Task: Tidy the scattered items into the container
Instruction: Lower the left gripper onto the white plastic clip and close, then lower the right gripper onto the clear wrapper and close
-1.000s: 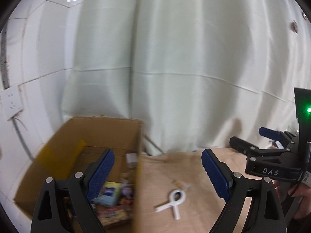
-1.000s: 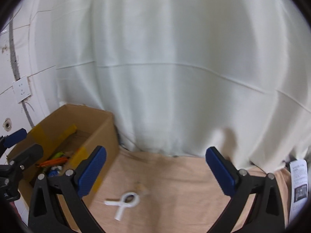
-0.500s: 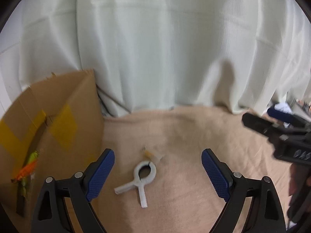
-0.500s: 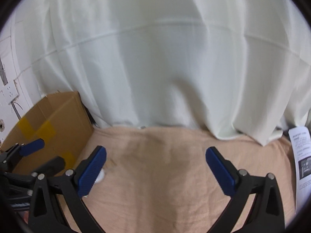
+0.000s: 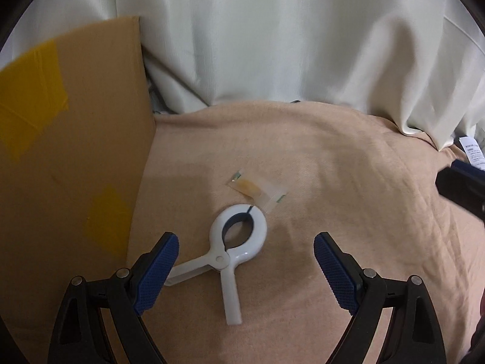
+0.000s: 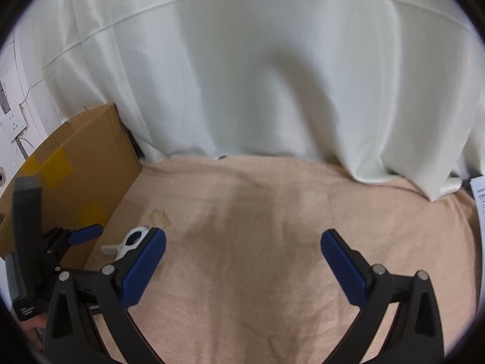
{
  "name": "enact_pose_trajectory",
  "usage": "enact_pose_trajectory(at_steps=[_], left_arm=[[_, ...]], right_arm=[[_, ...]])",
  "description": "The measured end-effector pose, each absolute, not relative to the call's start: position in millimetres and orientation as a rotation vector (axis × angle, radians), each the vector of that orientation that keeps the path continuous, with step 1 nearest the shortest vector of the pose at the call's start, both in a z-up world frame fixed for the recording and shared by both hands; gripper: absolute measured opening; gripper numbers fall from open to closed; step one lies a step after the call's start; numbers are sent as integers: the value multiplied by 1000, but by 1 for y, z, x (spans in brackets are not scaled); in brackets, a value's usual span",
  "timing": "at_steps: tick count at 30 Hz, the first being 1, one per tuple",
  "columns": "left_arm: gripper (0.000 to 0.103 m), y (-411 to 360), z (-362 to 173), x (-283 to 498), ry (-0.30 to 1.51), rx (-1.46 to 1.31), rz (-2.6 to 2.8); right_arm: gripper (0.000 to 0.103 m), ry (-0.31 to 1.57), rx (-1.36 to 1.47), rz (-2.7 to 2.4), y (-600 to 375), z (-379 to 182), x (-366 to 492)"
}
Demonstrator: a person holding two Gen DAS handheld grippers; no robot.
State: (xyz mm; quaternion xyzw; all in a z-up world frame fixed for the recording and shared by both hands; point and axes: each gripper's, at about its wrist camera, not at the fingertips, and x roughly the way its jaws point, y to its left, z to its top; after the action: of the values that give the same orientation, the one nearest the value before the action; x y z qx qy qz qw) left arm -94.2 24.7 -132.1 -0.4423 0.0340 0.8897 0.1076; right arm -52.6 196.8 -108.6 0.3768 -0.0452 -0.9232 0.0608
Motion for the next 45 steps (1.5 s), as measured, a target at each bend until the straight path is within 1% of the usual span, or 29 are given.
enact_pose_trajectory(at_steps=[4, 5, 6, 8, 10, 12, 13, 15, 18, 25, 31, 37, 39, 41, 42, 43, 44, 45], left_arm=[[89, 25, -138, -97, 138, -1302, 2628], [84, 25, -138, -98, 137, -1301, 2629], [81, 25, -140, -100, 143, -1309, 2630], [65, 27, -144, -102, 167, -1318, 2629], [60, 31, -149, -103, 213, -1330, 2621], [52, 34, -151, -102, 245, -1317, 2626], [45, 34, -151, -103, 237, -1306, 2634], [45, 32, -151, -104, 196, -1306, 2646], [45, 33, -147, -100, 217, -1294, 2650], [45, 29, -134, -84, 176, -1253, 2689], [45, 16, -131, -72, 75, -1269, 2777], [45, 12, -130, -72, 19, -1279, 2817], [45, 12, -131, -73, 14, -1293, 2828], [45, 10, -134, -74, -1, -1309, 2833], [45, 10, -135, -74, -6, -1313, 2838], [45, 9, -136, -74, -9, -1314, 2846], [45, 8, -140, -76, -2, -1343, 2837], [45, 6, -142, -77, -13, -1347, 2832]], right_arm=[[103, -122, 1175, -2738, 189, -119, -54], [103, -107, 1177, -2732, 186, -122, -54], [103, -90, 1186, -2724, 182, -125, -54], [103, -83, 1196, -2710, 178, -129, -55], [103, -74, 1205, -2696, 174, -133, -56], [103, -62, 1207, -2685, 170, -136, -56], [103, -52, 1206, -2678, 169, -137, -56], [103, -29, 1209, -2673, 167, -142, -56], [103, -32, 1228, -2666, 166, -147, -59], [103, -16, 1184, -2666, 164, -145, -63], [103, 13, 1146, -2642, 154, -144, -77], [103, 57, 1090, -2579, 136, -148, -94], [98, 59, 1076, -2539, 130, -150, -98], [96, 49, 1082, -2509, 127, -156, -101], [91, 27, 1095, -2491, 127, -160, -104], [83, 6, 1107, -2476, 128, -163, -107], [79, 7, 1119, -2468, 127, -165, -109], [66, 19, 1125, -2462, 127, -167, -109]])
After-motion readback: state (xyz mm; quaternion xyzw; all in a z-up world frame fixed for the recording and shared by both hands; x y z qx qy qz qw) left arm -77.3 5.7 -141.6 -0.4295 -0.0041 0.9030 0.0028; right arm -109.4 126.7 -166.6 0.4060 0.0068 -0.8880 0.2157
